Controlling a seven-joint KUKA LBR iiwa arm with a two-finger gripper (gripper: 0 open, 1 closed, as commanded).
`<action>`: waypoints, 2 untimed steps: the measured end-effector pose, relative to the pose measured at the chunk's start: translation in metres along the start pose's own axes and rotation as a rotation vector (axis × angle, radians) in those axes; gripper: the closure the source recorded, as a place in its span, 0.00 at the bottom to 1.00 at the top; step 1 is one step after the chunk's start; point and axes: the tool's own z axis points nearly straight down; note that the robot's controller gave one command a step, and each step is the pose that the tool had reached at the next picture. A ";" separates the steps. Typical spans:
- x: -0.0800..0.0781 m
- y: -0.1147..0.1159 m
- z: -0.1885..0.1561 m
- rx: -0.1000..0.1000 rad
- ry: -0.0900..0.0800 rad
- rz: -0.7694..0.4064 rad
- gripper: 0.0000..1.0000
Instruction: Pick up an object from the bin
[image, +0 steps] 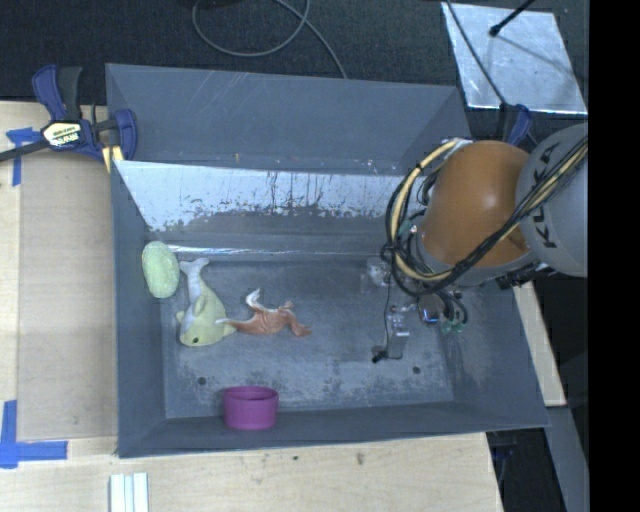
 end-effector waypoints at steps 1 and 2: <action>-0.002 0.000 -0.005 0.001 -0.008 -0.001 0.00; -0.044 0.060 0.051 0.000 -0.016 0.026 0.00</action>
Offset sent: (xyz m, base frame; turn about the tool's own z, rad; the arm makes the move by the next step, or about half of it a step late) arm 0.0447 0.0675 -0.0607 0.0256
